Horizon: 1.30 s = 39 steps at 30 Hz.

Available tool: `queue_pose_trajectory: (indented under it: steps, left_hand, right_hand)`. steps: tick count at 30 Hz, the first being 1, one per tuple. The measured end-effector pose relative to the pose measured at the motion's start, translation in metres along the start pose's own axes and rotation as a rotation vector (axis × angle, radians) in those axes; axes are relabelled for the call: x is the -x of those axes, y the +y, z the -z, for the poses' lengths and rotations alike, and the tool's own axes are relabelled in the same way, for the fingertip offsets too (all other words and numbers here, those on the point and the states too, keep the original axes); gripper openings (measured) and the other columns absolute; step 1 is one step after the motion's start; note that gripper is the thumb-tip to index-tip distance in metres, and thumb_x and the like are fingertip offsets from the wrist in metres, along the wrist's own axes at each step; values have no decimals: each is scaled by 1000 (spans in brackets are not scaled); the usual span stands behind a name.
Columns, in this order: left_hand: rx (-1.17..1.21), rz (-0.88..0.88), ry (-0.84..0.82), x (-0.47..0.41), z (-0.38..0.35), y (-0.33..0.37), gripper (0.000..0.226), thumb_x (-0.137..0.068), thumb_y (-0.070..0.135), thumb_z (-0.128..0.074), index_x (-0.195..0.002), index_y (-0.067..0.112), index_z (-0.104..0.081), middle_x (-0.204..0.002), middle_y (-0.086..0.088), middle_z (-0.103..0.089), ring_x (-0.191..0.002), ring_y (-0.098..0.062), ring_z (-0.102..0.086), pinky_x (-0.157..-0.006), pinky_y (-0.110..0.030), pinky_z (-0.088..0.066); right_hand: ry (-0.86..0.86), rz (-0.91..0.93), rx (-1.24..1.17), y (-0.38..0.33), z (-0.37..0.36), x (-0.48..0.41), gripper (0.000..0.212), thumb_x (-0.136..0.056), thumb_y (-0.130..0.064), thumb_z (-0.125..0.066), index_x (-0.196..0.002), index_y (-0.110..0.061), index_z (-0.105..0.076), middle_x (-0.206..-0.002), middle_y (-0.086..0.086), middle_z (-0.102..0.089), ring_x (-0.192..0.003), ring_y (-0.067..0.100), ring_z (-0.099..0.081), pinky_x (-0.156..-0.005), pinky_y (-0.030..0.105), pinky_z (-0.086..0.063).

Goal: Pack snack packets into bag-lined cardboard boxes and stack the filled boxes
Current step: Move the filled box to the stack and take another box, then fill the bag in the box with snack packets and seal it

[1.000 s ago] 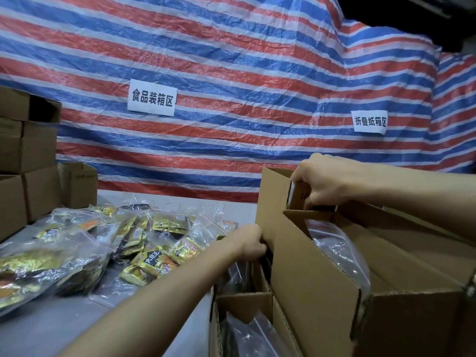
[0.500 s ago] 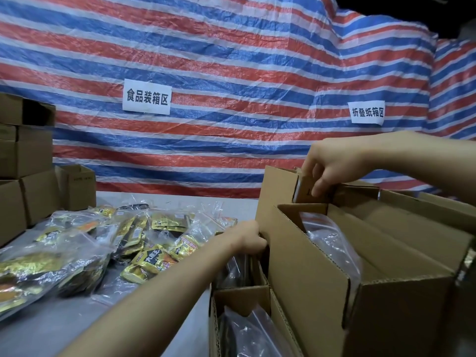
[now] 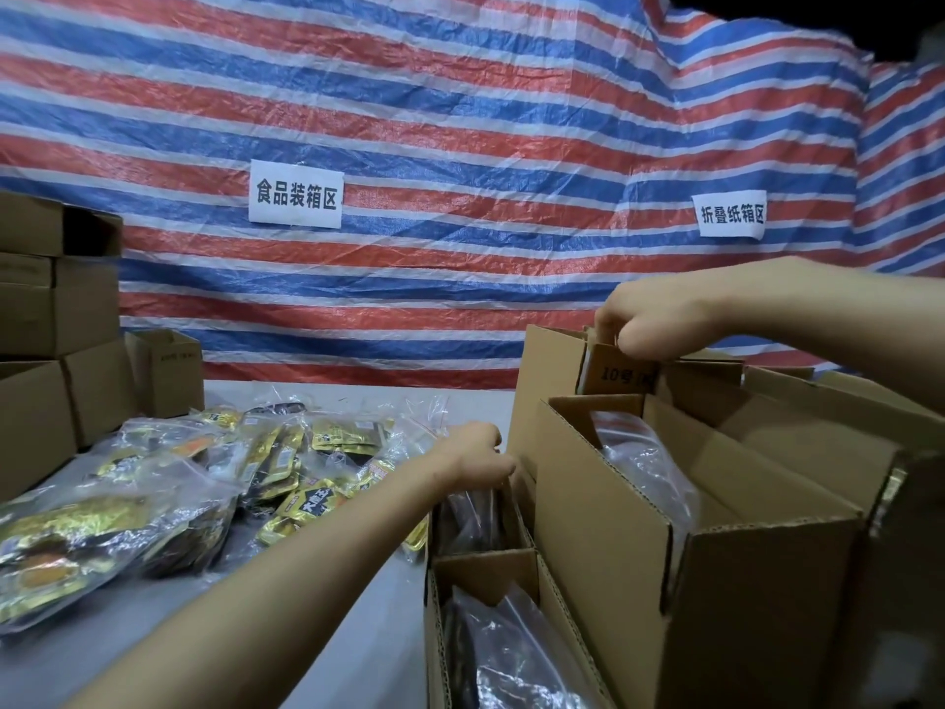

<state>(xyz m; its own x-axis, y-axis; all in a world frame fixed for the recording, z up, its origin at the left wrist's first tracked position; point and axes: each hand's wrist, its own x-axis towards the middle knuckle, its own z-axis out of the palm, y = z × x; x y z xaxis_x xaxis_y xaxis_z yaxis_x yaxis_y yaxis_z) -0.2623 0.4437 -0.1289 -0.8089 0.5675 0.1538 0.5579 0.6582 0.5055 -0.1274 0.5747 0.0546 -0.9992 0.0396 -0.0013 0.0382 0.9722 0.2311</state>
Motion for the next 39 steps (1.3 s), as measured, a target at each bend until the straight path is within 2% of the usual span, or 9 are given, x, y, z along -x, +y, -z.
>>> queue_pose_trajectory:
  steps: [4,8,14,21,25,29,31,33,39]
  left_hand:
    - [15,20,50,26,23,-5,59,-95,29,-64,-145,2,-49,-145,-16,-54,-126,-29,-57,-102,-37,-50]
    - [27,-5,189,59,53,-8,39,-95,23,-61,-130,5,-62,-130,-12,-66,-113,-23,-65,-96,-37,-55]
    - [-52,6,489,134,108,-14,17,-92,26,-63,-92,19,-78,-96,0,-78,-89,-18,-72,-81,-37,-59]
    - [-351,105,606,232,168,-68,18,-89,29,-63,-94,17,-76,-97,-3,-76,-93,-30,-68,-79,-40,-54]
    - [-412,276,621,275,187,-124,20,-92,34,-59,-89,19,-73,-96,-2,-76,-92,-27,-69,-75,-33,-51]
    - [-255,455,665,306,194,-187,16,-91,35,-62,-97,23,-72,-103,3,-74,-95,-22,-68,-82,-35,-55]
    - [-214,511,691,318,192,-217,17,-90,36,-64,-102,26,-70,-105,7,-72,-98,-20,-66,-78,-31,-50]
    - [-200,542,713,324,188,-248,17,-90,35,-64,-105,29,-66,-105,9,-69,-98,-17,-65,-78,-31,-48]
    - [-226,596,665,310,166,-326,45,-92,46,-60,-134,33,-52,-124,9,-55,-110,-15,-59,-78,-31,-42]
  right_hand:
    - [86,-33,75,-14,1,4,12,-93,-14,-52,-99,-18,-60,-91,5,-64,-84,17,-61,-64,26,-47]
    - [226,12,212,-43,5,7,6,-93,-26,-53,-98,-24,-55,-90,0,-62,-82,16,-62,-75,35,-59]
    - [275,165,229,-116,13,7,19,-94,-37,-52,-110,-27,-54,-98,-5,-60,-86,14,-60,-79,36,-58]
    - [281,406,117,-250,36,4,21,-91,-35,-50,-109,-26,-58,-107,-1,-63,-97,24,-62,-87,45,-54]
    - [322,497,-297,-329,52,-17,29,-85,-14,-52,-108,-6,-67,-108,16,-70,-103,36,-65,-90,50,-56]
    - [450,475,-1215,-406,23,-40,12,-91,-16,-58,-100,-19,-66,-98,-1,-66,-99,22,-64,-81,37,-54]
    - [423,442,-1549,-437,-8,-44,10,-93,-16,-61,-99,-19,-68,-96,1,-69,-98,23,-66,-86,42,-57]
    - [368,452,-1704,-453,-41,-44,10,-93,-14,-63,-97,-18,-71,-94,4,-73,-94,25,-70,-85,44,-59]
    - [250,445,-1893,-449,-107,-69,14,-98,-7,-59,-95,-14,-72,-84,1,-77,-73,19,-72,-61,25,-54]
